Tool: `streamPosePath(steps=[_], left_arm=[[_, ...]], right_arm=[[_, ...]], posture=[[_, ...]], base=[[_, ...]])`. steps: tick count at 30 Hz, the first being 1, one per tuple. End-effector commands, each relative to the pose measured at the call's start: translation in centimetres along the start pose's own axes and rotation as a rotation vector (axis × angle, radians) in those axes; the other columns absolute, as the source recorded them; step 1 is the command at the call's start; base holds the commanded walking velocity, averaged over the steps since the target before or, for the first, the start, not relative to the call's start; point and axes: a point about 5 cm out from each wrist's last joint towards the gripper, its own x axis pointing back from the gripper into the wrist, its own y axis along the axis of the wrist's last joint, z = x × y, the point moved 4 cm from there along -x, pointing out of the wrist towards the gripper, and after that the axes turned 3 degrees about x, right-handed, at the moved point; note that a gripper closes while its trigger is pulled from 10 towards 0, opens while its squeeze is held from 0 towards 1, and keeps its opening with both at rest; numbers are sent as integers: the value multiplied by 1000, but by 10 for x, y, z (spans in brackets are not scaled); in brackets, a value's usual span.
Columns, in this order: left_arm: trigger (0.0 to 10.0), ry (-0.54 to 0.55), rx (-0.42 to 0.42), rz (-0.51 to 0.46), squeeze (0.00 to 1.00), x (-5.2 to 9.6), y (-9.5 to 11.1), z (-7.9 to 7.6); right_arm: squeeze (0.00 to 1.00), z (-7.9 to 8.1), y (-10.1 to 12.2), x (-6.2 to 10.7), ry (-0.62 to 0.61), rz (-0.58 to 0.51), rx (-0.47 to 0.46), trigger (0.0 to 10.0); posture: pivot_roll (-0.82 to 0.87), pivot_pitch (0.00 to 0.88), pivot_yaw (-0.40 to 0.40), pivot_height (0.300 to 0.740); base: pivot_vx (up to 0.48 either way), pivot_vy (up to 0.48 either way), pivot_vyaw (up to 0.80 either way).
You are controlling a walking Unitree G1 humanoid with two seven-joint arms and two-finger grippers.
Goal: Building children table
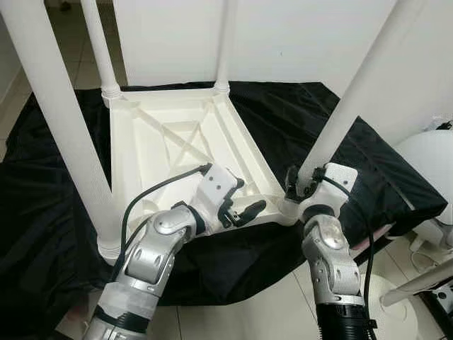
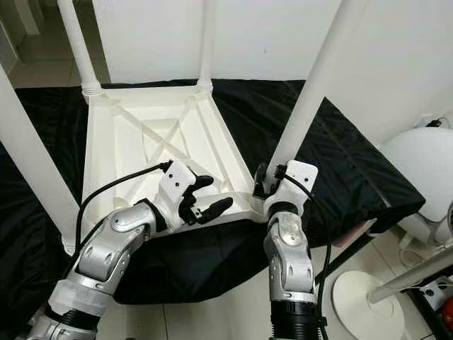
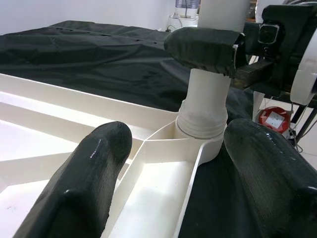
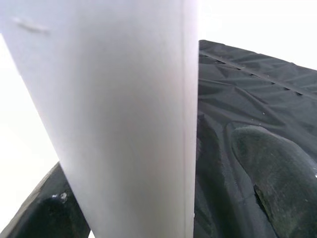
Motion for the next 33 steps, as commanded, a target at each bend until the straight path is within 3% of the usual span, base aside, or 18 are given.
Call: streamPosePath(steps=[1, 2, 9, 16, 19, 28, 31, 33], left_arm=[[10000, 27, 0, 9, 0, -3, 0, 2], [10000, 27, 0, 10, 0, -2, -1, 2], [10000, 34, -5, 15, 0, -1, -2, 4], [10000, 42, -15, 13, 0, -1, 0, 6], [10000, 39, -17, 13, 0, -1, 0, 5], [10000, 41, -23, 13, 0, -1, 2, 7], [10000, 36, -34, 15, 0, -2, 3, 8], [10000, 34, -36, 16, 0, -2, 3, 8]], right_arm=[[1000, -2, -8, 9, 44, 16, 28, 10000], [0, -6, -7, 10, 70, 5, 61, 10000], [0, -18, -5, 9, 143, 1, 90, 10000], [0, -42, -1, -2, 358, -9, 199, 10000], [0, -44, 1, -5, 427, -12, 224, 10000], [0, -36, -3, -8, 525, -2, 246, 10000], [0, -17, -13, -8, 662, 17, 248, 10000], [0, -12, -16, -9, 696, 24, 247, 10000]], posture=[[-57, 0, -52, 740], [-57, 0, -52, 740], [-44, 0, -53, 740], [-33, 0, -51, 740], [-29, 0, -49, 740], [-22, 0, -40, 740], [-19, 0, -32, 740], [-17, 0, -29, 740]], base=[[0, 0, 0], [0, 0, 0], [0, 0, 0], [0, 0, 0], [0, 0, 0], [0, 0, 0], [0, 0, 0], [0, 0, 0]])
